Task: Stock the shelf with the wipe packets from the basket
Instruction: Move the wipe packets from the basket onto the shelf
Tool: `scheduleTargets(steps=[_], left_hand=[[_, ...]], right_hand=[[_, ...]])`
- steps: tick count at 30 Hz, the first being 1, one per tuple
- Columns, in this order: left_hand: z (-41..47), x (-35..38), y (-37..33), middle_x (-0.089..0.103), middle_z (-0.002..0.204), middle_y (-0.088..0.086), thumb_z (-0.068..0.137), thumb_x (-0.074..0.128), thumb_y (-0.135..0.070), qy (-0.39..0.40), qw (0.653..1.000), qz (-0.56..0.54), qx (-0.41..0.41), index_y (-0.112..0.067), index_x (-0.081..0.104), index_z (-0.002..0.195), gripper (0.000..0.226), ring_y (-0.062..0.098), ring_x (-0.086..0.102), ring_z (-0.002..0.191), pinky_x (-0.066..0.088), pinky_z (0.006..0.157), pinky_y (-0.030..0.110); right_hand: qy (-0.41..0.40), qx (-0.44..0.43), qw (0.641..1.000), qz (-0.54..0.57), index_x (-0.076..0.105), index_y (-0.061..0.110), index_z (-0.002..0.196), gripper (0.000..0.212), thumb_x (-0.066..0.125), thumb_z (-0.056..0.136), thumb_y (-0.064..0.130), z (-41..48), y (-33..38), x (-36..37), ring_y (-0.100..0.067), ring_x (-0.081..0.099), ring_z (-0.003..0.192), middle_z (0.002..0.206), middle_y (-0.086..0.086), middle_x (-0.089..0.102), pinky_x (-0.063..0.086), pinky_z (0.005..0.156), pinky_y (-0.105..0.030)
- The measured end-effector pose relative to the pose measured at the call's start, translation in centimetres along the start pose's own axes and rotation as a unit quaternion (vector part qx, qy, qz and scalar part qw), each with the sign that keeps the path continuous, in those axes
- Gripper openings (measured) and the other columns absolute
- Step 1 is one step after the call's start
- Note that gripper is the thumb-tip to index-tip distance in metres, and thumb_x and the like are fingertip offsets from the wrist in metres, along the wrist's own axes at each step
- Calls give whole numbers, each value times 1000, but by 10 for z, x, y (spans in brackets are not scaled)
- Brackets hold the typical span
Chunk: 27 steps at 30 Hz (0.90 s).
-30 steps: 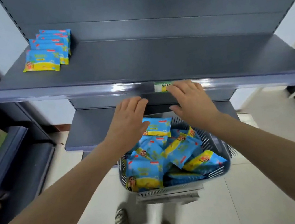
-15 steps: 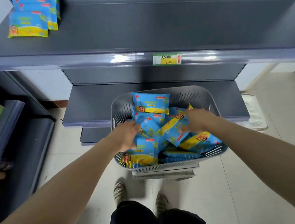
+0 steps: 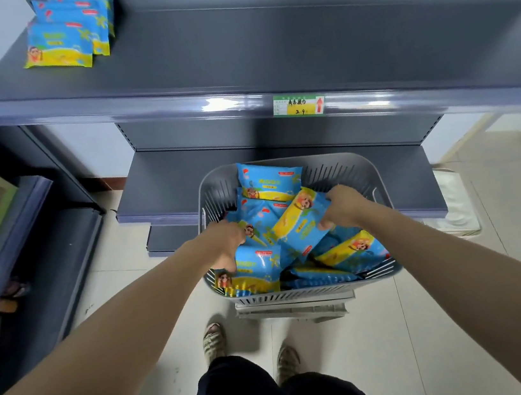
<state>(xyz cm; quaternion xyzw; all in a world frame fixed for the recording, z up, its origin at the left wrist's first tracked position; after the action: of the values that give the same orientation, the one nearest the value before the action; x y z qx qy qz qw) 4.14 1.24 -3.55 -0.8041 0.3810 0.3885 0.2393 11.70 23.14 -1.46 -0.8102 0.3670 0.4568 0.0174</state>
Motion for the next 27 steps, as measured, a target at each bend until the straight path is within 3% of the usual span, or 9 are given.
scheduleTargets(steps=[3, 5, 9, 14, 17, 20, 23, 25, 27], left_hand=[[-8, -16, 4, 54, 116, 7, 72, 71, -23, -43, 998, -36, -7, -14, 55, 124, 56, 25, 50, 108, 41, 88, 30], [-17, -36, 8, 59, 110, 6, 71, 70, -20, -90, 994, -60, -12, -15, 59, 117, 47, 25, 55, 101, 39, 77, 26], [-46, -88, 29, 55, 71, -2, 67, 67, -15, -173, 975, -133, -34, -20, 61, 83, 18, 25, 55, 73, 34, 55, 25], [-84, -140, 67, 51, 73, -2, 73, 65, -13, -269, 951, -145, -36, -19, 57, 79, 12, 20, 49, 69, 29, 50, 25], [-103, -162, 101, 53, 74, -2, 72, 68, -12, -306, 936, -169, -47, -18, 56, 77, 14, 19, 48, 68, 29, 53, 26], [-121, -178, 147, 58, 78, 0, 70, 70, -10, -335, 921, -189, -56, -14, 61, 82, 15, 18, 50, 69, 32, 56, 26], [-137, -189, 203, 60, 83, 0, 70, 70, -8, -347, 914, -201, -64, -13, 64, 88, 19, 19, 54, 74, 42, 63, 28], [-147, -193, 242, 59, 81, 0, 71, 71, -9, -352, 912, -196, -75, -13, 64, 88, 19, 20, 54, 74, 43, 67, 29], [-157, -195, 281, 59, 78, -1, 71, 71, -10, -365, 906, -196, -85, -14, 64, 87, 17, 18, 52, 72, 41, 63, 28]], right_hand=[[-10, -55, 998, 40, 65, 5, 102, 35, 77, 69, 12, -6, 21, -21, -26, 59, 91, 98, -8, 64, 40, 66, -26], [-30, -89, 992, 81, 57, 11, 72, 19, 75, 67, 8, -13, 38, -40, -20, 48, 66, 67, -2, 52, 35, 53, -26], [-114, -171, 972, 115, 58, 6, 83, 18, 72, 72, 10, -26, 83, -84, -17, 44, 67, 74, -3, 51, 35, 52, -24], [-166, -201, 959, 110, 37, 9, 100, 18, 47, 93, 22, -30, 146, -121, -13, 46, 63, 86, -4, 49, 34, 50, -26], [-205, -196, 943, 172, 37, 6, 106, 25, 47, 96, 27, -20, 186, -135, -10, 44, 57, 84, -5, 48, 33, 45, -25], [-172, -161, 938, 255, 44, 2, 118, 39, 57, 92, 27, -7, 234, -141, -12, 50, 60, 91, -6, 56, 39, 45, -23], [-71, -140, 940, 302, 56, 1, 104, 26, 68, 82, 5, 10, 291, -136, -24, 65, 71, 100, -15, 66, 56, 61, -30], [-48, -143, 948, 281, 59, -4, 103, 30, 69, 76, -4, 20, 333, -134, -33, 67, 85, 103, -20, 67, 56, 79, -43], [-79, -170, 957, 220, 62, -3, 94, 24, 71, 72, -3, 31, 378, -135, -30, 65, 80, 97, -20, 66, 54, 77, -40]])
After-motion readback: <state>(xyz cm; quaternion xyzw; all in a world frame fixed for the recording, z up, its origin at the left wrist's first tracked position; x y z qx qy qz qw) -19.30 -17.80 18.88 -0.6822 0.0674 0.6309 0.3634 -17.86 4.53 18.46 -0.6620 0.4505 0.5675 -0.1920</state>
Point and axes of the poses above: each hand's wrist, its own z-axis towards the middle knuckle, its own x-axis out of the palm, y = z × x, the point moved 4 cm from there along z, towards the middle knuckle
